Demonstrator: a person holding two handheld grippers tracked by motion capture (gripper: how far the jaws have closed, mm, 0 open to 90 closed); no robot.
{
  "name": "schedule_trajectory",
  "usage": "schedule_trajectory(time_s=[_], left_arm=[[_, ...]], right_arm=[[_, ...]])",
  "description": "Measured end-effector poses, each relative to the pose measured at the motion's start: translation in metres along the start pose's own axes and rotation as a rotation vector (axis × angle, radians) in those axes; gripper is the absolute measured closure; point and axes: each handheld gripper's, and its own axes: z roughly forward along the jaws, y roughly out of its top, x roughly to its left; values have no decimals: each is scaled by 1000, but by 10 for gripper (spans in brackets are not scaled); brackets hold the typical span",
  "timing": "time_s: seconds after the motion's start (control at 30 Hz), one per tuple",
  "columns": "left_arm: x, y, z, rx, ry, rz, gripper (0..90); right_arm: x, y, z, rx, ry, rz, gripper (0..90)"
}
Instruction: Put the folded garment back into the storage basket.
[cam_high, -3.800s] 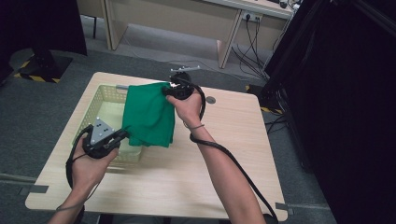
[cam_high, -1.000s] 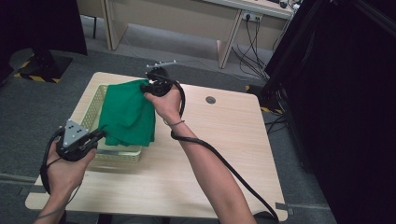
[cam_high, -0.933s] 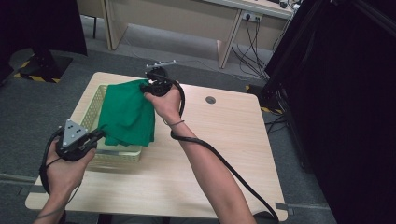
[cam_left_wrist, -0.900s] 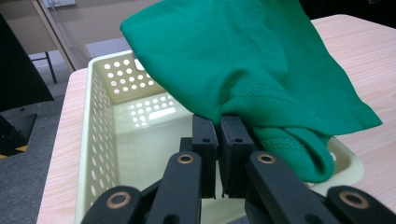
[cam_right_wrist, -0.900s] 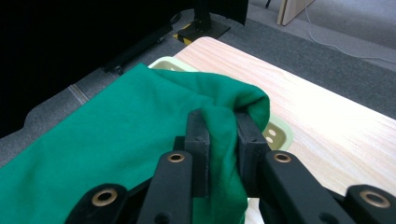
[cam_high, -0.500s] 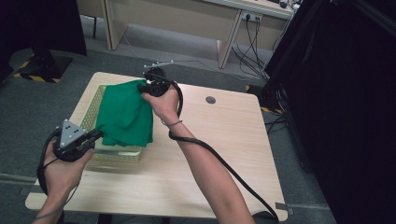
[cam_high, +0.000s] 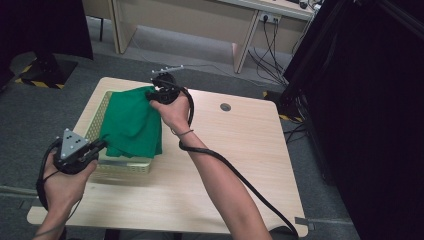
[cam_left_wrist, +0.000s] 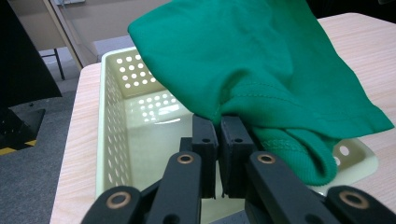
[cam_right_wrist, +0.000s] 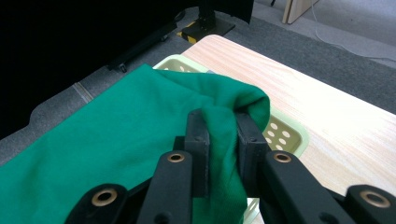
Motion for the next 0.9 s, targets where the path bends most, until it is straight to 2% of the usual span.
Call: schedule_trajectory(time_s=[0.9], left_arm=[[8, -3, -3, 4, 25, -13, 862]], right_arm=[[8, 1, 6, 6, 10, -11, 786]])
